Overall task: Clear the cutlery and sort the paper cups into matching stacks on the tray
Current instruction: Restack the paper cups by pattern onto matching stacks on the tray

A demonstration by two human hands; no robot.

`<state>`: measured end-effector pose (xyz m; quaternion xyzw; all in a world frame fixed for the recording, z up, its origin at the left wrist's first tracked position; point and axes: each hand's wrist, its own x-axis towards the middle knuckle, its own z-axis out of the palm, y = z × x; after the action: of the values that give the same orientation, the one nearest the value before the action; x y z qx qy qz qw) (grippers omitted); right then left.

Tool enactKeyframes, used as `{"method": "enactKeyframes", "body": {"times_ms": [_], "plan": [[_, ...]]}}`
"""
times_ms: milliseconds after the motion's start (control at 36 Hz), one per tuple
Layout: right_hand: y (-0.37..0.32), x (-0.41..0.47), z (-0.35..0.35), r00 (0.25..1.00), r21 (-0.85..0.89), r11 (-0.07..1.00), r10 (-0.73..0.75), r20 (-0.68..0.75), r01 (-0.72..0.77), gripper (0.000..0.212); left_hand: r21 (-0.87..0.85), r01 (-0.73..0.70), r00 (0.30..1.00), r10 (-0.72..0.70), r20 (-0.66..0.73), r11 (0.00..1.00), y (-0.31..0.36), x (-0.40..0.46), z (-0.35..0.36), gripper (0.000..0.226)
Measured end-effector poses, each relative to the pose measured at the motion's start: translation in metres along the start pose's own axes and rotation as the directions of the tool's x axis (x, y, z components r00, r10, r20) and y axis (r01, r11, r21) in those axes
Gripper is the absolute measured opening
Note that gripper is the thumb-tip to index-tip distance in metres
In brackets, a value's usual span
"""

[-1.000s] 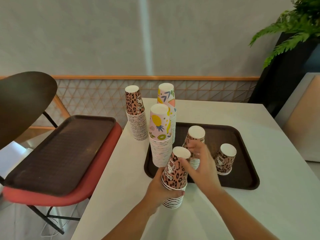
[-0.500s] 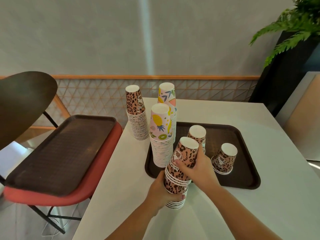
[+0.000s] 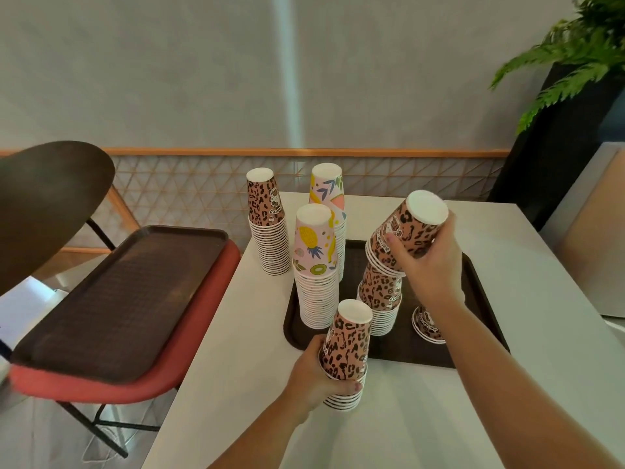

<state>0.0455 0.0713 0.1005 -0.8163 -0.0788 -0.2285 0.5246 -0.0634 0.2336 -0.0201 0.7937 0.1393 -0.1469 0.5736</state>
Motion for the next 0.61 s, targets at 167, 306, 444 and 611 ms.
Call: {"method": "enactKeyframes", "body": {"times_ms": [167, 306, 444, 611], "plan": [[0.025, -0.014, 0.015, 0.992, -0.061, 0.995, 0.085, 0.098, -0.079, 0.076, 0.003, 0.01, 1.0, -0.01, -0.004, 1.0, 0.001, -0.001, 0.0, 0.084], [0.043, -0.022, 0.021, 0.945, -0.128, 0.983, 0.163, 0.284, -0.131, 0.081, -0.017, 0.019, 1.0, -0.019, -0.011, 1.0, 0.003, -0.004, 0.002, 0.083], [0.031, -0.031, 0.015, 0.986, -0.116, 0.992, 0.057, 0.159, -0.038, 0.081, -0.085, 0.007, 0.999, -0.01, -0.039, 0.996, 0.008, -0.008, 0.002, 0.077], [0.016, -0.06, 0.003, 0.983, -0.034, 0.993, -0.103, 0.151, 0.109, 0.053, -0.172, -0.058, 0.997, 0.049, -0.059, 0.983, 0.019, -0.01, 0.002, 0.077]]}}
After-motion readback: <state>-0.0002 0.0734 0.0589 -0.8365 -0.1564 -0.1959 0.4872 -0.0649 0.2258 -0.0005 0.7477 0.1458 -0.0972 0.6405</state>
